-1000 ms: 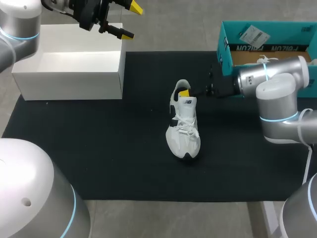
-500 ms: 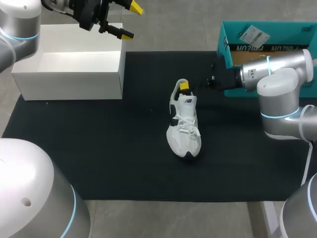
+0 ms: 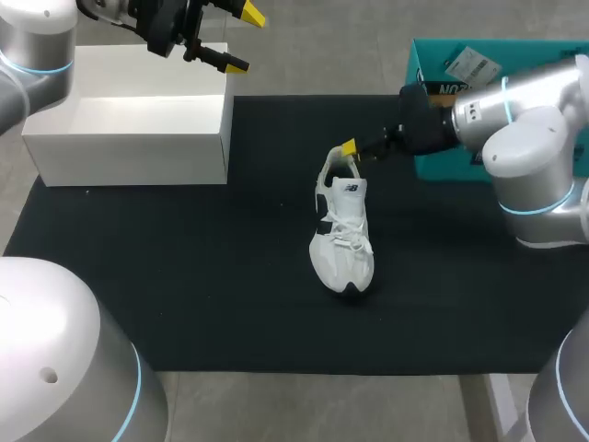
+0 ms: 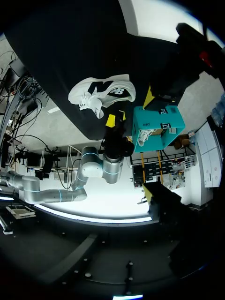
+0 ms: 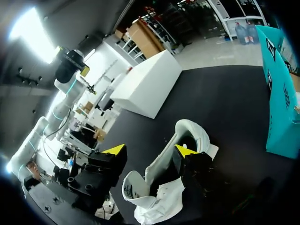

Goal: Take the shoe out of the shoebox, open the shoe tongue, remove and reinsert the insole, then place the shoe into the shoebox

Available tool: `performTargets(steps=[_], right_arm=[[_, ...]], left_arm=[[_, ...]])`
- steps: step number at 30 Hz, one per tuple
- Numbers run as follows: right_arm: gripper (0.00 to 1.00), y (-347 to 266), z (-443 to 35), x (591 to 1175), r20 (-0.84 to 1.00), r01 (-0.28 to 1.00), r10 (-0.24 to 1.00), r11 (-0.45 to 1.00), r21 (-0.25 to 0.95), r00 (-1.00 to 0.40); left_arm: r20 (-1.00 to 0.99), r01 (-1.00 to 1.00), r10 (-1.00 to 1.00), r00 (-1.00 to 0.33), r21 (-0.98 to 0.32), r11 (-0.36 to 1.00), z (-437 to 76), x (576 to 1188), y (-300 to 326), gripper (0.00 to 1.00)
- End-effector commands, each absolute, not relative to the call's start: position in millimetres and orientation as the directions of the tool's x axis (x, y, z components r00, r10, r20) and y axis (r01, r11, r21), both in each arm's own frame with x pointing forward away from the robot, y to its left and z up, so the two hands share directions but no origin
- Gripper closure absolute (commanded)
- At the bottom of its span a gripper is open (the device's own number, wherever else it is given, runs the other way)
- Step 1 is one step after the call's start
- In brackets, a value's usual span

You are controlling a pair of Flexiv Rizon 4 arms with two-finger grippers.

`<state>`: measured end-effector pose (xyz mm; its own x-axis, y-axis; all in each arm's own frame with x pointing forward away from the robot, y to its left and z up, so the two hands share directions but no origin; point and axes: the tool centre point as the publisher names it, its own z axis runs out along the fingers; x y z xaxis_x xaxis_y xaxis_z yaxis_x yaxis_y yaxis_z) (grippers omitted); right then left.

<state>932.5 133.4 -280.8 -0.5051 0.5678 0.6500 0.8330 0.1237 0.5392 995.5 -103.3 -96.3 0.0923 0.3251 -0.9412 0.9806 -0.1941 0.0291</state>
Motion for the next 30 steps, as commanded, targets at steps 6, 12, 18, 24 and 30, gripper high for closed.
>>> performTargets(steps=[6, 12, 18, 24, 30], right_arm=[[1.0, 126.9, -265.3, 928.5, 0.571, 0.869, 0.683, 0.203, 0.451, -0.456], [1.0, 126.9, -265.3, 928.5, 0.571, 0.869, 0.683, 0.203, 0.451, -0.456], [1.0, 134.4, -265.5, 933.0, 0.472, 0.887, 0.765, 0.284, 0.364, -0.439], [1.0, 158.7, -276.0, 950.0, 0.106, 0.92, 0.919, 0.363, 0.148, -0.38], [1.0, 160.9, -297.0, 952.7, 0.001, 0.936, 0.941, 0.337, 0.106, -0.339]], left_arm=[[-0.94, 0.98, 0.327, 0.093, 0.029, -0.196, -96.0, 996.1, -103.2, 0.0], [-0.94, 0.98, 0.327, 0.093, 0.029, -0.196, -96.0, 996.1, -103.2, 0.0], [-0.94, 0.98, 0.327, 0.093, 0.029, -0.196, -96.0, 996.1, -103.2, 0.0], [-0.94, 0.98, 0.327, 0.093, 0.029, -0.196, -96.0, 996.1, -103.2, 0.0], [-0.94, 0.98, 0.327, 0.093, 0.029, -0.196, -96.0, 996.1, -103.2, 0.0]])
